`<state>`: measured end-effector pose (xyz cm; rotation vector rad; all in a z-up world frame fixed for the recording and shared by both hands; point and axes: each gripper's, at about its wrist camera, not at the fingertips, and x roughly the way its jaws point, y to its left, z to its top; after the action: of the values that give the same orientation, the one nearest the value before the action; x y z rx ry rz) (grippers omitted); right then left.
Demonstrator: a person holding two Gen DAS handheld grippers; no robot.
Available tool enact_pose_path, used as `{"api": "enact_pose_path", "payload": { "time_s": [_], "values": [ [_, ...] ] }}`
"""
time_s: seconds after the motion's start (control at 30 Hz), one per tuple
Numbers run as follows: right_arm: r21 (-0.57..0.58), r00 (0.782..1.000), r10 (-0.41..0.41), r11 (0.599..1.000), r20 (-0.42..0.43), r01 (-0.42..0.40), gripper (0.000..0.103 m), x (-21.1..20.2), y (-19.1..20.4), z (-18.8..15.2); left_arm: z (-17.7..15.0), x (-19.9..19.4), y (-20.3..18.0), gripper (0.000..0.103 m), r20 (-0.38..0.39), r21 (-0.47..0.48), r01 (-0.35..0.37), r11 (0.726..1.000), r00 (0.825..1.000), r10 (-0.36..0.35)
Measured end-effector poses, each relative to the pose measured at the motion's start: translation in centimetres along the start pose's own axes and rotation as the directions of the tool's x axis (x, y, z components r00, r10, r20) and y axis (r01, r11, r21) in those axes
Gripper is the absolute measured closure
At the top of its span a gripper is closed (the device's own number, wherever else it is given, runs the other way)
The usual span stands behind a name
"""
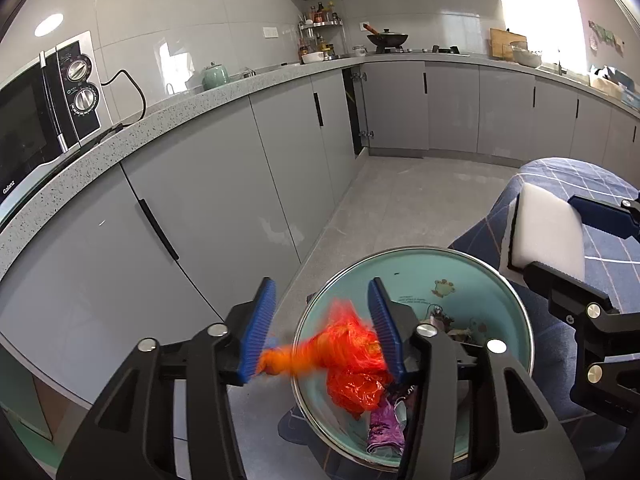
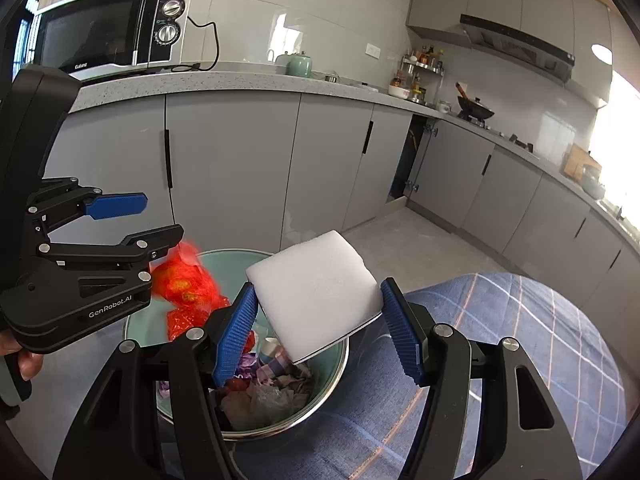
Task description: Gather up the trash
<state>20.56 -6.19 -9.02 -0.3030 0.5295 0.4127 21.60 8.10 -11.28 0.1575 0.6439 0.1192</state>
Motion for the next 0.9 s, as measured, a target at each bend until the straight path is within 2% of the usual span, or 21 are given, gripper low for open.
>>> {"api": "enact_pose_path", "payload": {
  "time_s": [0.13, 0.33, 0.43, 0.67, 0.73, 0.9],
  "values": [
    [0.020, 1.000, 0.000, 1.000, 0.008, -0.001, 0.027, -0.3, -0.4, -0.1, 0.1, -0.1, 0.1, 0.043, 0.002, -0.002, -0.001, 1.000, 1.000, 0.001],
    [0.030, 1.000, 0.003, 1.000, 0.013, -0.003, 0.025, -0.8, -0.5, -0.4, 0.1, -0.5, 0.2, 0.034, 0.008, -0.008, -0.005, 1.000, 1.000, 0.005],
    [0.057, 1.000, -0.003, 0.998, 0.019, 0.002, 0.022, -1.6, -0.9, -0.8, 0.2, -1.0, 0.7, 0.017, 0.019, -0.024, -0.014, 1.000, 1.000, 0.015],
    [0.083, 0.998, -0.049, 0.995, 0.037, 0.046, 0.020, -4.6, -1.4, -1.8, 0.2, -3.4, 0.7, 0.012, 0.051, -0.010, -0.003, 1.000, 0.999, 0.004],
    [0.089, 0.997, -0.064, 0.994, 0.044, 0.060, 0.019, -5.5, -1.6, -2.0, 0.2, -4.4, 0.6, 0.006, 0.062, -0.003, -0.004, 1.000, 0.998, 0.004],
    [0.104, 0.994, -0.090, 0.991, 0.067, 0.083, 0.019, -7.5, -1.8, -2.2, -0.2, -6.0, -0.1, 0.006, 0.075, 0.033, -0.006, 0.999, 0.997, 0.003]
  ]
}}
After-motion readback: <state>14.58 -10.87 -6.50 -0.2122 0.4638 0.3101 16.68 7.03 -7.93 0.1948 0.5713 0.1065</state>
